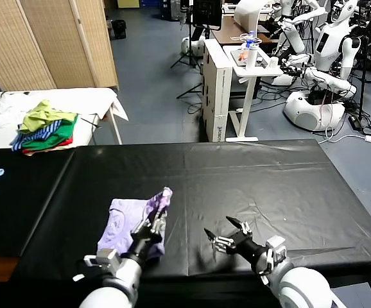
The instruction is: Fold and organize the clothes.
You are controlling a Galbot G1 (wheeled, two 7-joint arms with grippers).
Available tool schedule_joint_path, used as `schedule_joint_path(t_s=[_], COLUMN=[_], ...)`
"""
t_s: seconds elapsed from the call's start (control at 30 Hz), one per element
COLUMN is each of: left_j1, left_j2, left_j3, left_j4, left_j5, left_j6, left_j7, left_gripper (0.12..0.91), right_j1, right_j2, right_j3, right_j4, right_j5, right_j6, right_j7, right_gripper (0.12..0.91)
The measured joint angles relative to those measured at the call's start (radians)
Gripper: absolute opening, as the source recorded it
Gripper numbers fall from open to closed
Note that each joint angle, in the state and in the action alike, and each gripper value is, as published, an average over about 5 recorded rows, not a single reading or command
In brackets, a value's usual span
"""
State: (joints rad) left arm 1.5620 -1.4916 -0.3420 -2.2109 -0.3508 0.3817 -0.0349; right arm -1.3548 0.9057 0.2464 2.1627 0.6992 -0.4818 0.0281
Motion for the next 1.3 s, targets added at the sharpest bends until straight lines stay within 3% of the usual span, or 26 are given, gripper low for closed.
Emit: schedule_joint_path(t_s=[0.17, 0.27, 0.53, 0.63, 0.83, 0.93, 1.1, 1.2, 1.3], left_j1=[0.012, 0.010, 0.015, 0.023, 0.030, 0.035, 0.045, 0.048, 0.052], left_j2=[0.001, 0.009, 0.046, 0.049, 0.060, 0.064, 0.066, 0.066, 0.068], left_j3=[0.015, 0.006, -0.050, -0.064, -0.087, -0.097, -0.112, -0.122, -0.132], left_j4=[-0.007, -0.018, -0.031, -0.035, -0.042, -0.045, -0.046, -0.045, -0.042], left_j5=[-0.006, -0.004, 0.010, 0.016, 0.019, 0.019, 0.019, 0.019, 0.019], left_j6=[0.000, -0.006, -0.025, -0.030, -0.034, -0.036, -0.043, -0.047, -0.050], left_j7=[0.046, 0.055, 0.051, 0.051, 0.050, 0.050, 0.049, 0.049, 0.049], left_gripper=[0.763, 0.878, 0.907, 0.907, 0.907, 0.907, 0.907, 0.907, 0.907], right_j1=[0.061, 0.100, 0.185, 0.196, 0.197, 0.197, 0.192, 0.183, 0.171], right_j2=[0.000, 0.011, 0.066, 0.090, 0.128, 0.138, 0.142, 0.134, 0.113], right_j3=[-0.035, -0.063, -0.161, -0.185, -0.204, -0.206, -0.196, -0.180, -0.151], right_j4=[-0.008, -0.018, -0.077, -0.103, -0.139, -0.150, -0.159, -0.150, -0.131], right_j5=[0.159, 0.243, 0.322, 0.322, 0.304, 0.288, 0.267, 0.264, 0.263], right_j6=[-0.057, -0.080, -0.093, -0.092, -0.092, -0.091, -0.093, -0.111, -0.140], right_j7=[0.055, 0.084, 0.139, 0.157, 0.159, 0.157, 0.159, 0.172, 0.190], right_gripper=[0.907, 0.907, 0.905, 0.860, 0.677, 0.530, 0.218, 0.138, 0.140])
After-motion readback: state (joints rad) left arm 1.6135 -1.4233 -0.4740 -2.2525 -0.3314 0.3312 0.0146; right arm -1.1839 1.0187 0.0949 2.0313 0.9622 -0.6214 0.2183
